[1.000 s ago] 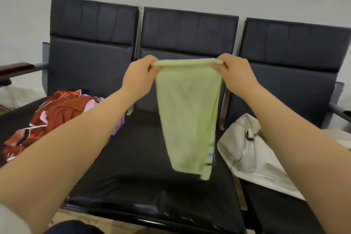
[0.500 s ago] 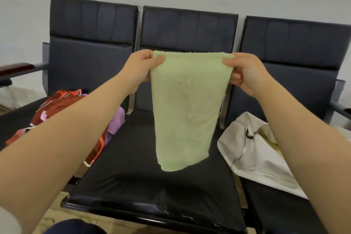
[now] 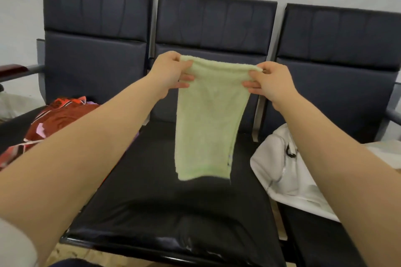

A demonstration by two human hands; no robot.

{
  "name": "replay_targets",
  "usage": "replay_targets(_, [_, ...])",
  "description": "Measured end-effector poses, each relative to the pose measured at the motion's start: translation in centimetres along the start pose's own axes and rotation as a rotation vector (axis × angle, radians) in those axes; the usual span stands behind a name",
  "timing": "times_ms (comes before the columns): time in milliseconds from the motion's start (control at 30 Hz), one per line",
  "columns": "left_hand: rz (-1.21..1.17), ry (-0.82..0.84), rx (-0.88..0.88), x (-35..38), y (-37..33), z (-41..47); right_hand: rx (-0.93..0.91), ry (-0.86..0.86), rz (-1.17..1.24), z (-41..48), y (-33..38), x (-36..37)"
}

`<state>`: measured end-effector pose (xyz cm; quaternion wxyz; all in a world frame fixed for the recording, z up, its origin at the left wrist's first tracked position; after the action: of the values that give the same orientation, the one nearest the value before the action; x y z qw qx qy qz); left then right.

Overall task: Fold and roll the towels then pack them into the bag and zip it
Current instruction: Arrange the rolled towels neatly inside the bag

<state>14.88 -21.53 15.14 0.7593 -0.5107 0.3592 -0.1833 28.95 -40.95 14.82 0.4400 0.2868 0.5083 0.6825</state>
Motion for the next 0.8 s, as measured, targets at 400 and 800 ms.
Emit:
replay_targets(400, [0.597, 0.387, 0.183, 1.5, 16.0, -8.0, -0.026, 0.429, -0.560, -9.2, -11.7, -1.5])
replay_targets(800, [0.943, 0.759, 0.241, 3.4, 23.5, -16.1, 0.165, 0.907, -0.698, -18.5, -18.3, -1.8])
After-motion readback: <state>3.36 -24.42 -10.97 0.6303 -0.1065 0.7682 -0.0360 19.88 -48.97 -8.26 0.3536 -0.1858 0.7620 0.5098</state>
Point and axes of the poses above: each hand's wrist, its own z-axis towards the middle knuckle, its own x-axis out of the palm, y = z × x, the point moved 1 cm from there along z, towards the middle knuckle, and after that the axes turned 14 degrees about z, right-handed, at the moved point
